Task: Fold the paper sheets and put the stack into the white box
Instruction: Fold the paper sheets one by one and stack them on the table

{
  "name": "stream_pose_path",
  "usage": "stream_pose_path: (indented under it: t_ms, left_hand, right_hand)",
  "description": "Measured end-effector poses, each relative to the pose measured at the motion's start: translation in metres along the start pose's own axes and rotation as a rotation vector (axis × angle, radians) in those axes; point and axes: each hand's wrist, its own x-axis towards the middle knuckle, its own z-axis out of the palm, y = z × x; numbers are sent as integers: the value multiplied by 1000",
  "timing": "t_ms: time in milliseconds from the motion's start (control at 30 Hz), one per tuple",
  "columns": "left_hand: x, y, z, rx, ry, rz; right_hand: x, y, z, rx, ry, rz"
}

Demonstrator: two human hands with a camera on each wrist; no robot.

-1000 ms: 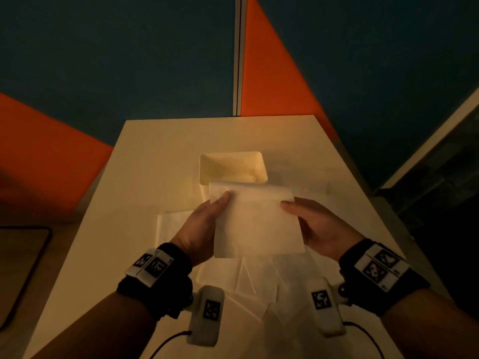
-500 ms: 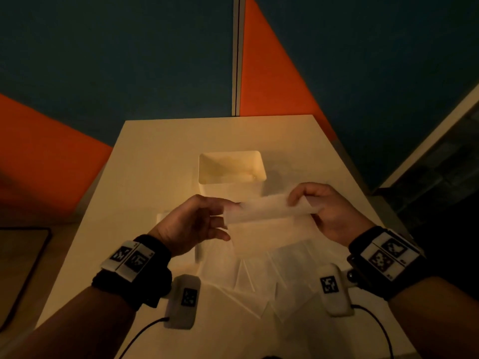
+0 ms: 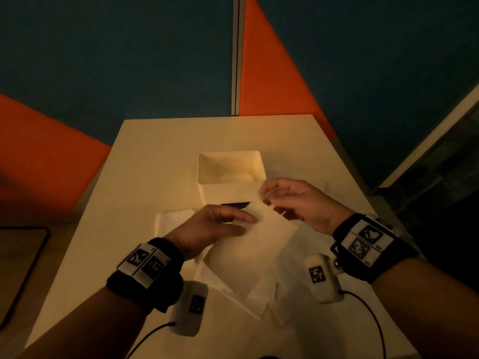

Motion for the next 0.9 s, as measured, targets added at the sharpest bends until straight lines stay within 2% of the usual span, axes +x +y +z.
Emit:
stream_pose_path:
  t_ms: [67, 133, 167, 267, 367, 467, 600, 767, 900]
  left_hand:
    - [-3, -5, -8, -57, 163, -13]
    - [-5, -13, -19, -72, 343, -28]
    - [-6, -18, -26, -67, 420, -36]
    - [-10, -39, -51, -15, 565, -65]
    - [-12, -63, -72, 87, 642, -126]
    - [-11, -83, -86, 264, 678, -207]
    - [-10, -99, -93, 523, 663, -308]
    - [-13, -107, -95, 628, 671, -279]
    - [-11, -110, -101, 655, 701, -241]
  right_hand:
    - [9, 15, -13, -82, 205, 41]
    - [16, 36, -27, -358, 354, 82]
    - [19, 48, -34, -523, 355, 111]
    - [19, 71, -42, -977, 173, 266]
    - [19, 81, -37, -1238, 9, 292]
    - [21, 91, -31, -1306, -65, 266]
    - [22, 99, -26, -1358, -10, 277]
    - [21, 103, -35, -1205, 179, 378]
    - [17, 111, -44, -1101, 197, 346]
